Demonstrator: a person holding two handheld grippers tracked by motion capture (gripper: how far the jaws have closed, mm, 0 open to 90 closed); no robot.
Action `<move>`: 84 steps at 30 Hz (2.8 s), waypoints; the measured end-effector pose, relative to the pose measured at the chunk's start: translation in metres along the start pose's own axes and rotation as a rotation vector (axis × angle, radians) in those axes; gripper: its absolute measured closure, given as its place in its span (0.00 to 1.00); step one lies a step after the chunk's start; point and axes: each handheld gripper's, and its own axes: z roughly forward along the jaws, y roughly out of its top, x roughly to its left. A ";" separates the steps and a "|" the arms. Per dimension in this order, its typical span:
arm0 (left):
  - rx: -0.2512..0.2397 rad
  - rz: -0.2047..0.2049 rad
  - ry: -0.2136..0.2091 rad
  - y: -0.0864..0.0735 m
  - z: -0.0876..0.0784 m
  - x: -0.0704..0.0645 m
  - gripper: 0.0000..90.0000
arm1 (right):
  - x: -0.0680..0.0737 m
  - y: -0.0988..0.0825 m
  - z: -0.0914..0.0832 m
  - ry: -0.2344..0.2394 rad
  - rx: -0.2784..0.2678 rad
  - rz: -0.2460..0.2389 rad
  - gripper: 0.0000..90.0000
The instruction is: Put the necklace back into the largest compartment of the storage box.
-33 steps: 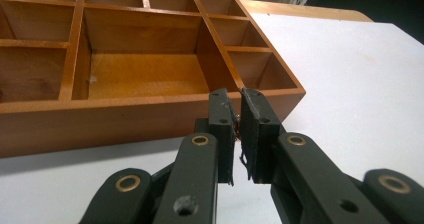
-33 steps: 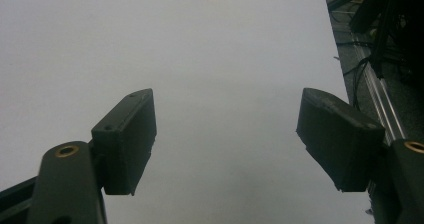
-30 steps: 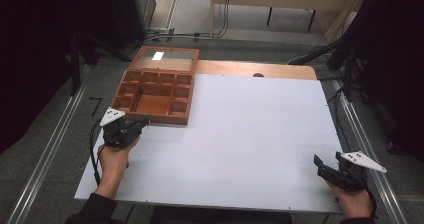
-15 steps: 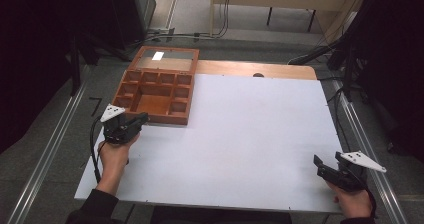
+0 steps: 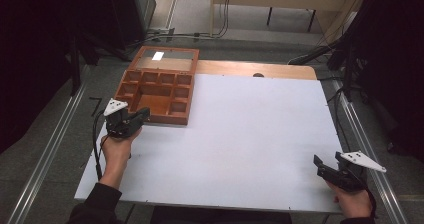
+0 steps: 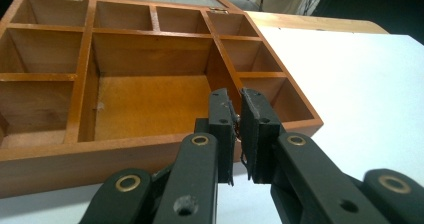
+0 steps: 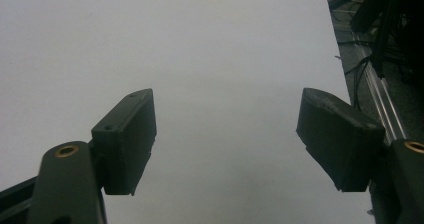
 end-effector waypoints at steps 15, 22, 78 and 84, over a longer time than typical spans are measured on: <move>-0.003 -0.017 0.011 0.006 0.006 0.005 0.94 | 0.000 0.000 0.000 0.000 0.000 -0.004 0.24; -0.011 -0.022 0.020 0.009 0.010 0.006 0.94 | 0.000 0.000 0.000 -0.001 0.001 -0.002 0.24; 0.001 -0.049 0.088 0.034 0.060 0.023 0.94 | 0.000 0.000 0.001 0.000 0.001 -0.005 0.24; 0.008 -0.049 0.098 0.035 0.065 0.024 0.94 | 0.000 0.000 0.001 0.000 0.001 -0.001 0.24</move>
